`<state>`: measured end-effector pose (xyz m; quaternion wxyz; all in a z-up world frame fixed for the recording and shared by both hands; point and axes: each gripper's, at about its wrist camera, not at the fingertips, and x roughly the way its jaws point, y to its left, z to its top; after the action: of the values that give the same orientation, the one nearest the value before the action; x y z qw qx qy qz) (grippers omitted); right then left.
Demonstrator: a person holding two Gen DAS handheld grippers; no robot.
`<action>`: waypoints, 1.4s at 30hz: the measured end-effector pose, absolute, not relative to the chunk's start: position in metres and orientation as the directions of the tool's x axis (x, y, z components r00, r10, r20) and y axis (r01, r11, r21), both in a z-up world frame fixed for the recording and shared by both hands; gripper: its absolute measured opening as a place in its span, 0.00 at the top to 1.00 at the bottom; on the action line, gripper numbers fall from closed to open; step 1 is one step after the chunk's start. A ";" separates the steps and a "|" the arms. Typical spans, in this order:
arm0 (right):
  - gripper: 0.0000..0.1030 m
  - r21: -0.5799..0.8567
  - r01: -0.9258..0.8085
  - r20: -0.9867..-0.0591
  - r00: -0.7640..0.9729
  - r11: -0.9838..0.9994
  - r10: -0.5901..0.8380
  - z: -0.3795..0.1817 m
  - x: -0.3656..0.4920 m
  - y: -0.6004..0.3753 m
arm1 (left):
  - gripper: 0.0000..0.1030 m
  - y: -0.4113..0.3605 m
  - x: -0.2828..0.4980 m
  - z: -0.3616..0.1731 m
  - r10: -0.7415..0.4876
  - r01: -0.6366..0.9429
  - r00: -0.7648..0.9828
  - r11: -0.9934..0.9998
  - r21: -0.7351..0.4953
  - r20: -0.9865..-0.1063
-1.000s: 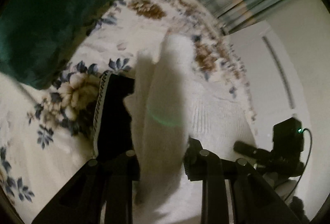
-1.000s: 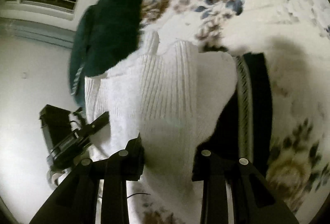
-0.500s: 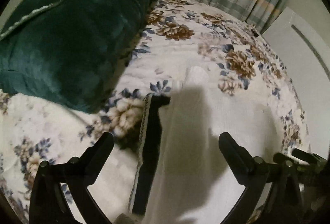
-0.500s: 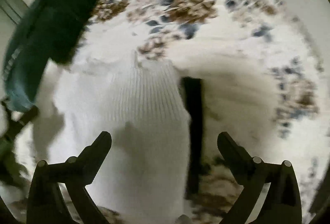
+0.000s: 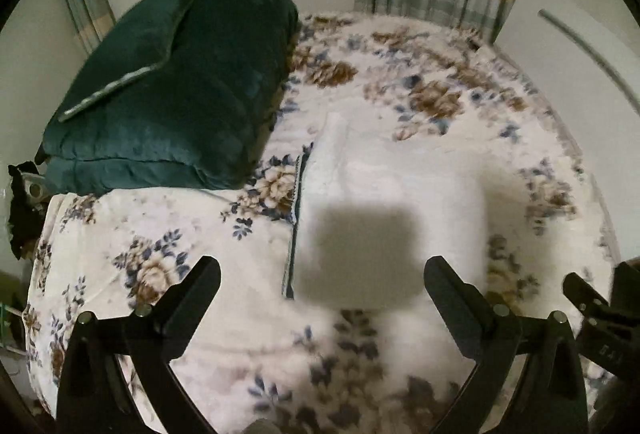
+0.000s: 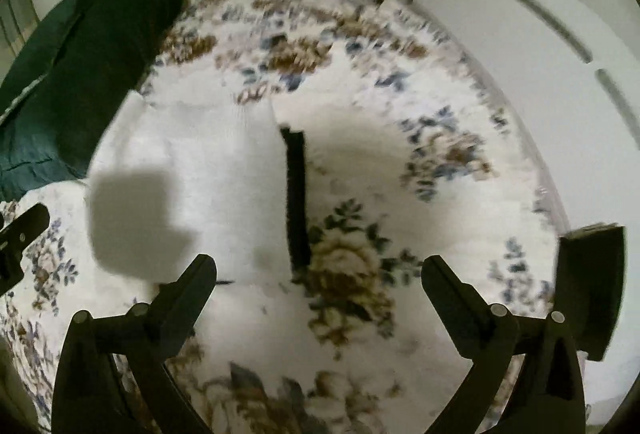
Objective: Fold small clothes
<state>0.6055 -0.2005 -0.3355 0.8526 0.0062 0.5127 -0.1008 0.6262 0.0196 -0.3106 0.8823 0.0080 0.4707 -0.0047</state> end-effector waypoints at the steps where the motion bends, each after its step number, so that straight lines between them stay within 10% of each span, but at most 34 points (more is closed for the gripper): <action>1: 0.00 -0.091 0.176 -0.870 0.464 0.980 -0.164 -0.322 0.596 -0.200 | 0.00 0.018 0.618 -0.302 0.000 0.013 0.563 1.000 0.009 -0.827; 21: 0.00 -0.104 0.165 -0.682 0.706 0.981 -0.191 -0.025 0.345 -0.180 | 0.00 0.004 0.410 -0.081 -0.027 0.037 0.697 0.999 -0.001 -0.717; 42: 0.00 -0.064 0.111 -0.592 0.796 0.992 -0.128 0.064 0.233 -0.167 | 0.00 0.011 0.324 -0.022 -0.005 -0.005 0.770 1.000 -0.015 -0.638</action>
<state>0.2329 -0.1674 0.0636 0.9475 -0.0132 0.3131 -0.0630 0.3241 0.0110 -0.0220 0.9407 -0.0079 0.3391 0.0000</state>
